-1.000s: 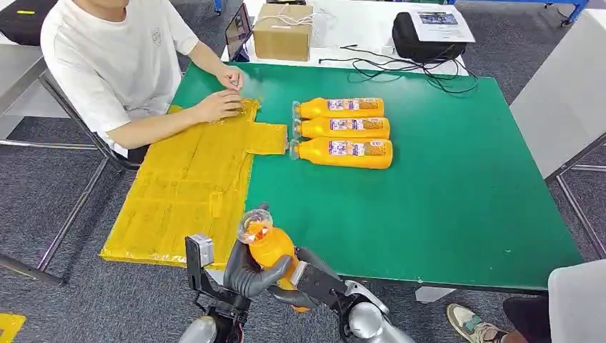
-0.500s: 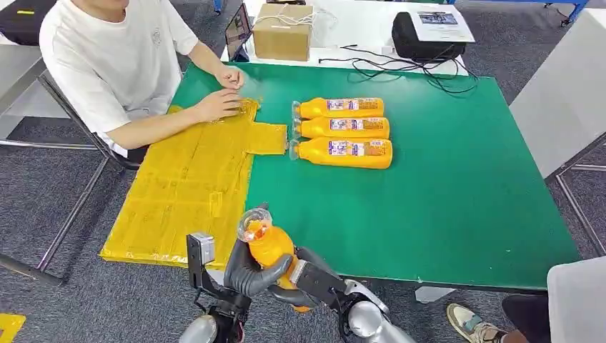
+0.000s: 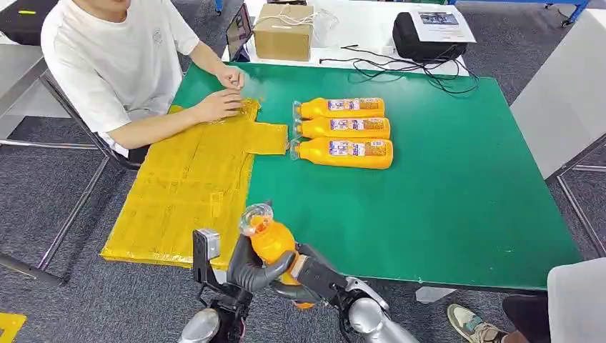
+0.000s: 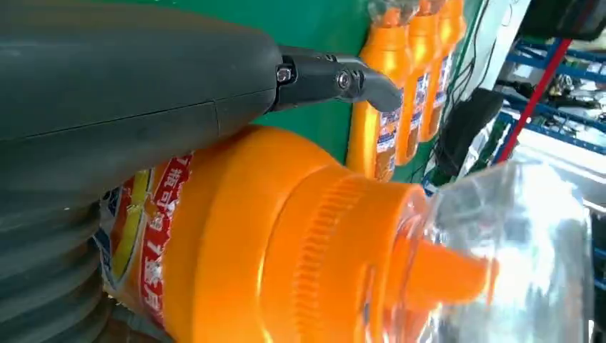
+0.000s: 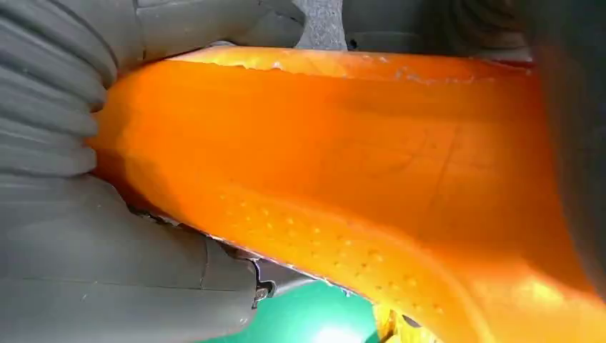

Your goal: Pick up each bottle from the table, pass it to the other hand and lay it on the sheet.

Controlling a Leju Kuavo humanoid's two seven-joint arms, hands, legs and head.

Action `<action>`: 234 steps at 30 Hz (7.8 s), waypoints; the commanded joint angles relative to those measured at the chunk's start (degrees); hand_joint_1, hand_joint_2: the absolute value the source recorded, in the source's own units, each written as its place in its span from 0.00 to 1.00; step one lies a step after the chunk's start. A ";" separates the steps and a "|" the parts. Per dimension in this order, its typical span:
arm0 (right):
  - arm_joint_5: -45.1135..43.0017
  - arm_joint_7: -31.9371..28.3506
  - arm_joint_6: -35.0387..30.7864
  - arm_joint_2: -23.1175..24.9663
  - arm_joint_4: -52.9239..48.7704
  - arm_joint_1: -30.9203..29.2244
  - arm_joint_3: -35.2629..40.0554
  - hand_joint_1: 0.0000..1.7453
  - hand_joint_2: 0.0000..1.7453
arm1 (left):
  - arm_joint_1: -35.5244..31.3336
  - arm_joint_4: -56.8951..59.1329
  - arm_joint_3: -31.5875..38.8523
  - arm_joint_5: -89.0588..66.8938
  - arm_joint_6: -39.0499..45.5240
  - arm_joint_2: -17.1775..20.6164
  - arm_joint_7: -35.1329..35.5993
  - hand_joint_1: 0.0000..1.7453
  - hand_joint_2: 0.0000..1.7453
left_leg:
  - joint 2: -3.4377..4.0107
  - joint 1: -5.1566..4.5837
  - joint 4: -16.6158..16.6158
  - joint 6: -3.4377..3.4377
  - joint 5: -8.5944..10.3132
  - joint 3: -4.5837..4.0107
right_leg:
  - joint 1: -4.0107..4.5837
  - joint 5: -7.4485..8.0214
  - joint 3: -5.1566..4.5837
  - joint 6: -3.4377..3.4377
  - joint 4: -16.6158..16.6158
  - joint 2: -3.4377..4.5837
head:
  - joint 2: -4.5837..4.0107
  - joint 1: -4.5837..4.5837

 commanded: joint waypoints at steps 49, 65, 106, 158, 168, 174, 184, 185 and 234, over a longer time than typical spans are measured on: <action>-8.37 -5.69 -21.96 9.68 -15.04 4.58 -15.55 0.00 0.00 | -5.30 -9.25 9.39 -23.22 11.78 5.68 0.12 1.00 1.00 | -0.06 0.04 -0.01 -0.17 0.09 0.10 | 0.01 -0.05 -0.02 -0.08 0.08 -0.01 | 0.00 0.00; -10.43 -5.50 -24.62 12.13 -14.22 3.13 -19.51 0.00 0.00 | -21.24 4.06 15.31 -52.61 13.83 10.03 6.93 1.00 1.00 | -0.22 0.06 0.01 -0.19 0.18 0.18 | 0.02 -0.10 0.08 -0.11 0.16 -0.14 | 0.00 0.02; -11.05 -3.79 -17.34 11.92 -5.96 -0.16 -14.94 0.00 0.00 | -34.28 50.27 10.81 -74.24 -3.70 4.45 11.03 0.00 1.00 | -0.08 0.00 -0.06 -0.30 0.29 0.37 | -0.03 0.04 0.12 -0.24 0.31 0.01 | 0.00 0.00; 39.75 -3.19 -47.27 -2.23 20.54 -3.93 -21.40 0.00 1.00 | 2.86 -9.56 9.29 -11.93 2.76 -4.62 -18.94 0.00 1.00 | -0.19 -0.16 -0.07 -0.27 0.31 0.05 | -0.19 0.04 -0.15 -0.22 0.24 -0.11 | 0.00 0.02; 47.18 0.74 -46.36 -4.10 28.03 -14.24 -15.74 0.00 1.00 | 2.01 -12.47 10.59 -7.67 -0.90 -5.18 -20.33 0.00 1.00 | -0.02 -0.14 0.05 -0.28 0.23 0.05 | -0.16 0.02 -0.24 -0.23 0.36 0.09 | 0.00 0.00; 51.70 3.82 -38.58 -3.17 36.54 -23.00 -11.07 0.00 1.00 | 0.26 -8.85 9.54 -8.08 -1.17 -5.81 -19.65 0.00 1.00 | -0.03 -0.19 0.08 -0.24 0.34 -0.09 | -0.20 0.11 -0.35 -0.20 0.41 0.07 | 0.00 0.00; 55.54 14.34 -27.03 -1.88 40.59 -24.79 -6.51 0.00 1.00 | 0.73 -9.59 9.96 -7.76 0.26 -5.29 -17.02 0.00 1.00 | -0.09 -0.19 0.04 -0.21 0.33 0.01 | -0.19 0.06 -0.23 -0.19 0.38 0.00 | 0.00 -0.02; 56.56 17.18 -23.58 -1.63 40.27 -25.38 -5.26 0.00 1.00 | 1.35 -10.47 10.30 -7.73 0.47 -4.99 -16.23 0.00 1.00 | -0.09 -0.19 0.03 -0.19 0.36 -0.05 | -0.19 0.09 -0.28 -0.17 0.37 -0.03 | 0.00 0.00; 54.36 31.30 -9.46 -15.09 24.99 -18.23 -5.76 0.00 1.00 | 7.71 -17.56 6.15 -13.62 -1.02 -1.34 -5.51 0.00 1.00 | -0.19 -0.25 -0.05 -0.16 0.41 0.19 | -0.24 0.15 -0.02 -0.16 0.24 -0.11 | 0.00 0.00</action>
